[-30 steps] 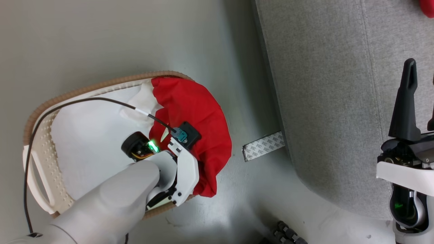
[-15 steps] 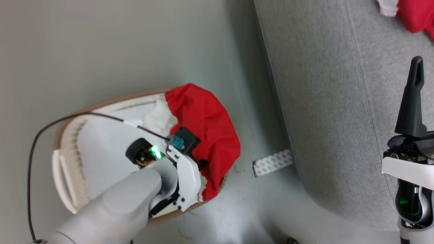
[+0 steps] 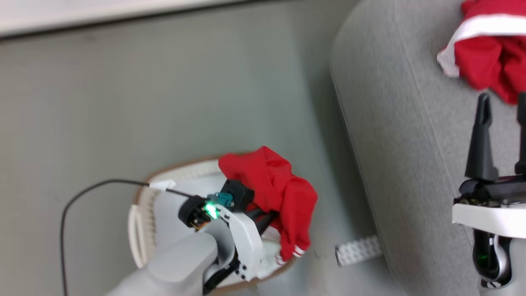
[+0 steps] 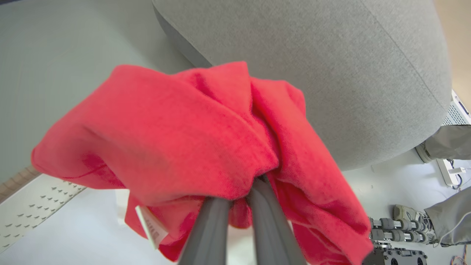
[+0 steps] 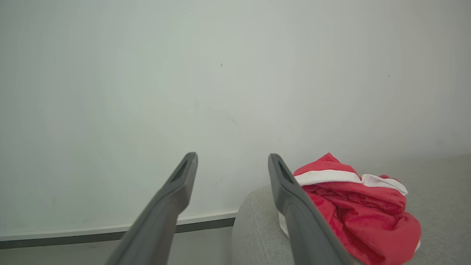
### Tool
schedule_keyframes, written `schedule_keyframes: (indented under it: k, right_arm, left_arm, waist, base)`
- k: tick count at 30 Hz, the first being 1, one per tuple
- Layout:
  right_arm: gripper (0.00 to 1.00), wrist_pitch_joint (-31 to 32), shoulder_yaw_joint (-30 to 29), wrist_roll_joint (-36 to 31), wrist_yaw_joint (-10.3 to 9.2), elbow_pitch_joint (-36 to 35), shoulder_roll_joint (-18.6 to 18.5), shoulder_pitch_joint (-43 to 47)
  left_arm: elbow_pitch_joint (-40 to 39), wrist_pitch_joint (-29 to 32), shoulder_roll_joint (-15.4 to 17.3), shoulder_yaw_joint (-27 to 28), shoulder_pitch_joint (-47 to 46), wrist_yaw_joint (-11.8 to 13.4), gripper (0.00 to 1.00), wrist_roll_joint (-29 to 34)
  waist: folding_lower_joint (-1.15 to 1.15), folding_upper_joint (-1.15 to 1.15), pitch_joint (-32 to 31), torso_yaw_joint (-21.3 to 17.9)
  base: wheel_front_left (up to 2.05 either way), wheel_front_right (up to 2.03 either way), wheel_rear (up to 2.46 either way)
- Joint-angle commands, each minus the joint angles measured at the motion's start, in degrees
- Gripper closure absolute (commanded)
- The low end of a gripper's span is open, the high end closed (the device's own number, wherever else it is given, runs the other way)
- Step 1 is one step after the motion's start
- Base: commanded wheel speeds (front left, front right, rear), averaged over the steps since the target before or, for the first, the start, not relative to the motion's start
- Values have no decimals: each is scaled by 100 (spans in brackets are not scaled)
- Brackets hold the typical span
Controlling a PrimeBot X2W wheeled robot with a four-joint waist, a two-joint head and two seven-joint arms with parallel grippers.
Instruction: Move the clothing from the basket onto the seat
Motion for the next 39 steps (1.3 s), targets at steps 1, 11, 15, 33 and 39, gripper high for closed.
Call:
schedule_keyframes:
  k: [1, 11, 15, 33, 39]
  right_arm:
    - [0, 2, 11, -72, -13, 68, -6, 116]
    - [0, 258, 272, 15, -13, 356, -113, 529]
    - [0, 304, 363, 81, -13, 479, -136, 715]
    - [0, 302, 1211, 394, -13, 950, -178, 1298]
    - [0, 219, 1456, 386, -13, 1068, -125, 1361]
  left_arm:
    - [-39, -126, -40, -6, 104, 7, 100, -61]
    - [-207, -574, -109, 319, 259, 6, 100, -325]
    - [-353, -582, -55, 579, 267, 23, 100, -255]
    - [-2133, -536, 709, 1716, 345, 826, 100, 124]
    - [-2759, -399, 954, 1894, 270, 1127, 100, 79]
  waist:
    - [0, 0, -558, 322]
    - [0, 0, -1716, 845]
    - [0, 0, -1956, 983]
    - [0, 0, -3043, 1436]
    - [0, 0, -3117, 1484]
  base:
    - [0, 0, 0]
    - [0, 0, 0]
    - [0, 0, 0]
    - [0, 0, 0]
    - [0, 0, 0]
